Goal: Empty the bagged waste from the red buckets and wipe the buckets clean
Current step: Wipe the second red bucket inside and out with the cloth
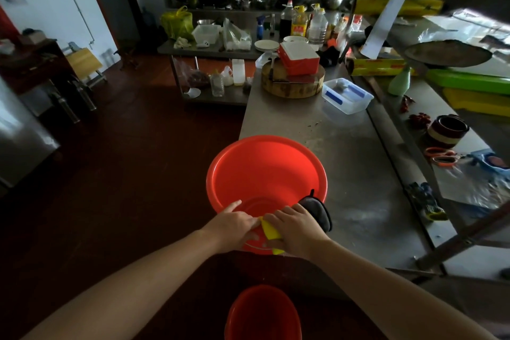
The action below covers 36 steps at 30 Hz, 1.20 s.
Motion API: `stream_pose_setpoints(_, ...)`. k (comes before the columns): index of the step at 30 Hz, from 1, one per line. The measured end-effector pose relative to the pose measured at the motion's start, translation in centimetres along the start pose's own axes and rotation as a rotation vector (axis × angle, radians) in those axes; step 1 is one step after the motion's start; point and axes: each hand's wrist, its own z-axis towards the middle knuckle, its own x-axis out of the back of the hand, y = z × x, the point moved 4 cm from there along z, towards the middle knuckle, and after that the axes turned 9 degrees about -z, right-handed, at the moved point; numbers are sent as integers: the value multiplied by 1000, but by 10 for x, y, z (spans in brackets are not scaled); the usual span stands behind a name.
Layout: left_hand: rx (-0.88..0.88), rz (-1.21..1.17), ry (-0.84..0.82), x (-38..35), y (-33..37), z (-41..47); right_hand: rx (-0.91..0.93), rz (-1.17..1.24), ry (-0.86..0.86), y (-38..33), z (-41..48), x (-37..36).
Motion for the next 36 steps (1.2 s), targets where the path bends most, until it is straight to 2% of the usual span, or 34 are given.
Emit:
stream_pose_setpoints(5,16,12,72,7,-42,-17,66,6,15,36,-12,-5)
stream_pose_setpoints(9,51,23,93,19,-69,-17,59,69,-126,51,-2,-3)
stream_pose_setpoints(11,59,54,70,23,-70,-16,55,71,-143,50,0,-2)
stream_pose_setpoints(15,-7,161,6,13,-42,-9,53,8,-52,33,2,-4)
stream_pose_setpoints(19,-49,41,64,-1,-5,4,40,22,-11,13,10,-5)
stream_pose_setpoints(25,-41,85,131,10,-43,-19,97,-13,34,50,-11,-4)
stream_pose_setpoints(28,60,132,94,25,-67,-26,106,-10,-43,55,-10,-1)
stream_pose_setpoints(31,122,131,56,30,-62,-21,50,11,-179,43,1,1)
stream_pose_setpoints(34,66,144,8,16,-36,-18,50,-69,17,16,5,6)
stream_pose_setpoints(36,31,157,-7,4,-19,-13,25,-89,49,-2,11,6)
